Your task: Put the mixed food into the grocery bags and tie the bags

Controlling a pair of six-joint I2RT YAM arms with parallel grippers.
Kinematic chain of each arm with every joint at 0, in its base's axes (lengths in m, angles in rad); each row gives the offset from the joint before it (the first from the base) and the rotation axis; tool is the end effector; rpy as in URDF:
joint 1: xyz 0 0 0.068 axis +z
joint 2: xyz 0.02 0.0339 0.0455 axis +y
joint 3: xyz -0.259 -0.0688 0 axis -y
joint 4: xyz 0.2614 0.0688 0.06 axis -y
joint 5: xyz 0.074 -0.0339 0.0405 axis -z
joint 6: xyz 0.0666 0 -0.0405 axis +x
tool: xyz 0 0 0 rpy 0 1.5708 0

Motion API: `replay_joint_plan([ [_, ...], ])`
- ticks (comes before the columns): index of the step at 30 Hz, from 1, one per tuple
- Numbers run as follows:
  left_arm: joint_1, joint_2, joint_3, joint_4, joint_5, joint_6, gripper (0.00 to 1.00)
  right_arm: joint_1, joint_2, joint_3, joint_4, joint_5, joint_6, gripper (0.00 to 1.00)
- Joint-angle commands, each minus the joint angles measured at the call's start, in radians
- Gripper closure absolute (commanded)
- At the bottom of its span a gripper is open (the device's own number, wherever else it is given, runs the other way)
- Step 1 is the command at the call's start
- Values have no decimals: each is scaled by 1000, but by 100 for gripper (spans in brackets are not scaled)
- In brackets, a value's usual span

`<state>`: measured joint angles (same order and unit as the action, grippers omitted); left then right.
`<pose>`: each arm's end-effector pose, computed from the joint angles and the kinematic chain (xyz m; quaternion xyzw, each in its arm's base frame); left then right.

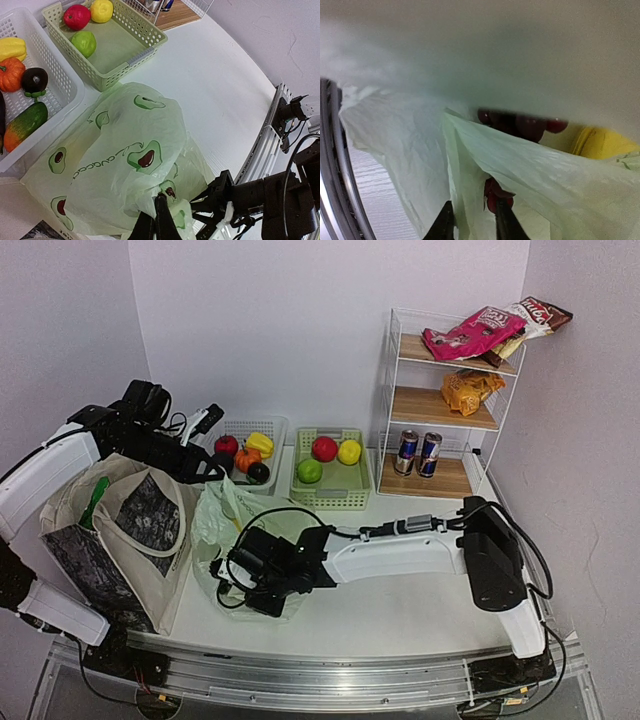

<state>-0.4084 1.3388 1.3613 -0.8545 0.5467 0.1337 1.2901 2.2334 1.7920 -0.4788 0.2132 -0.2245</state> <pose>0.2694 -0.1543 0.3347 0.3343 0.8390 -0.2970 0.3099 0.1591 0.5011 0.1496 -0.6225 0.7080 0.0746 0.3249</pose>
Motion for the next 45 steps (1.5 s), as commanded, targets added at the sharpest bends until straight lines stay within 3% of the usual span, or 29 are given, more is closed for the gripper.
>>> replay_joint_plan([
  [1, 5, -7, 45, 8, 0, 17, 100, -31, -21, 6, 5, 41, 37, 90],
  [3, 4, -10, 48, 5, -6, 23, 100, -59, -93, -25, 5, -5, 95, 100],
  [6, 5, -1, 63, -2, -15, 41, 93, -98, -236, -51, 20, -91, 187, 100],
  [7, 5, 8, 83, -12, -10, 51, 81, -104, -273, -53, 30, -114, 198, 100],
  [10, 5, 49, 187, -65, 30, 113, 29, -107, -370, -39, 44, -148, 215, 100],
  [12, 5, 79, 291, -109, 61, 158, 17, -110, -414, -34, 52, -166, 238, 100],
  [19, -3, 78, 481, -397, 260, 508, 15, -173, -514, -109, 178, -188, 381, 100],
  [22, -26, 29, 377, -455, 147, 637, 14, -192, -517, -145, 224, -194, 416, 100],
  [26, -57, -73, 182, -395, -91, 809, 13, -217, -520, -187, 263, -199, 460, 100],
  [29, -58, -96, 194, -406, -186, 875, 9, -235, -534, -218, 292, -188, 498, 100],
  [32, -61, -112, 236, -501, -141, 985, 1, -237, -540, -222, 298, -171, 499, 100],
  [37, -152, -260, 84, -322, 1, 971, 0, -239, -529, -217, 299, -173, 499, 100],
  [41, -299, -209, 83, -155, -15, 813, 0, -244, -534, -224, 300, -167, 506, 100],
  [45, -467, -154, 40, -79, -129, 797, 0, -246, -544, -235, 301, -149, 511, 100],
])
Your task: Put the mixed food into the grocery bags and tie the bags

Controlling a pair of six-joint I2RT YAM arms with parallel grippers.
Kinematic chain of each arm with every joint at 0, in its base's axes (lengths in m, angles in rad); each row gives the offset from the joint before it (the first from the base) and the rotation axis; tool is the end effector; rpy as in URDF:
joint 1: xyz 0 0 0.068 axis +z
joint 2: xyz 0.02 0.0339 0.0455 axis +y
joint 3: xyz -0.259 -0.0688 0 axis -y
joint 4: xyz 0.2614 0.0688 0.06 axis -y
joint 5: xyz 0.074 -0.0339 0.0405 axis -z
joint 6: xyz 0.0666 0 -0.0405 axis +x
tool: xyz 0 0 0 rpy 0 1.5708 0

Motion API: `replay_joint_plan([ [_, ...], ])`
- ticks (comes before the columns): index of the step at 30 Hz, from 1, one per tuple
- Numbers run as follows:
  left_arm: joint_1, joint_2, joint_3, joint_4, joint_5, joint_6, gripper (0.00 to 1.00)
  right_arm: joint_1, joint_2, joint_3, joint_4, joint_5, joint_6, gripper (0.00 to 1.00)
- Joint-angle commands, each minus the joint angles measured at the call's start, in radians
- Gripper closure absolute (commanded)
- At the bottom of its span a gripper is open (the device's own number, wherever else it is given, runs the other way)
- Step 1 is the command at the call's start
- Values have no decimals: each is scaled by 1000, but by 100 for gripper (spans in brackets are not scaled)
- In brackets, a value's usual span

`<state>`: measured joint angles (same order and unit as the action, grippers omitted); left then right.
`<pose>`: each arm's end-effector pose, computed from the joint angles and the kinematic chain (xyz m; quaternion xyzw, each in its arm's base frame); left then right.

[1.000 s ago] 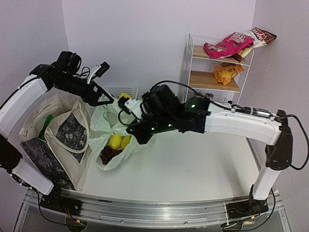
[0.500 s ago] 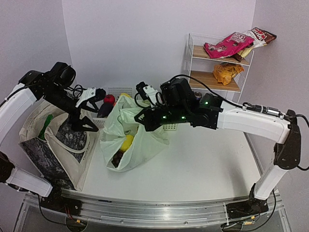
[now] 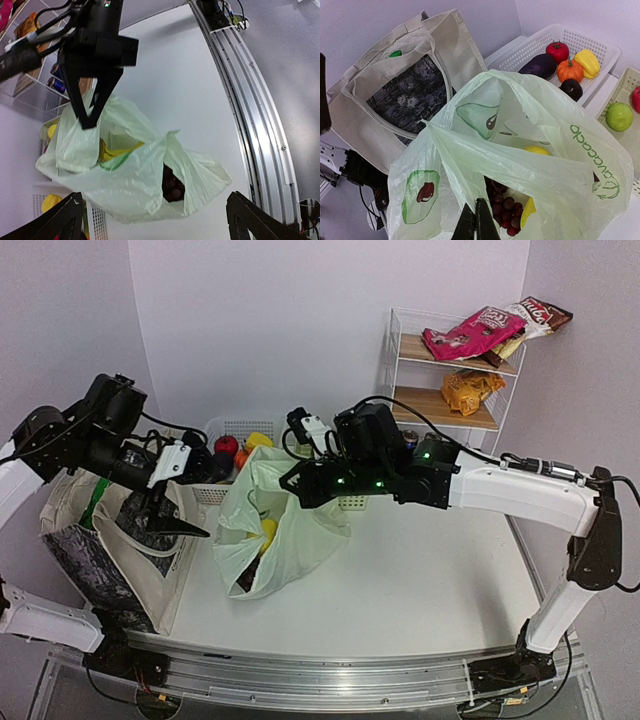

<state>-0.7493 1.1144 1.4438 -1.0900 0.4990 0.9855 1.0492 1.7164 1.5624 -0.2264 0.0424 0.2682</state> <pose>0.1465 -0.1798 0.3960 0.7422 0.5018 -0.1804 0.4060 0.2294 0.3936 0.3368 -0.3041 0.7701 0.3292 0.4540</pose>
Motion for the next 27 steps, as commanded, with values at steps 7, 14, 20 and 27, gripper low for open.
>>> replay_joint_plan([
  [7, -260, 211, -17, 157, -228, -91, 0, -7, -32, -25, 49, 34, 19, 100],
  [14, -286, 220, -73, 245, -368, -89, 1, -13, -33, -35, 49, 33, 20, 100],
  [20, -309, 252, -111, 264, -576, -57, 11, -19, -28, -30, 50, 21, 18, 100],
  [27, -309, 213, -170, 326, -696, 23, 53, -36, -40, -39, 53, 24, 26, 100],
])
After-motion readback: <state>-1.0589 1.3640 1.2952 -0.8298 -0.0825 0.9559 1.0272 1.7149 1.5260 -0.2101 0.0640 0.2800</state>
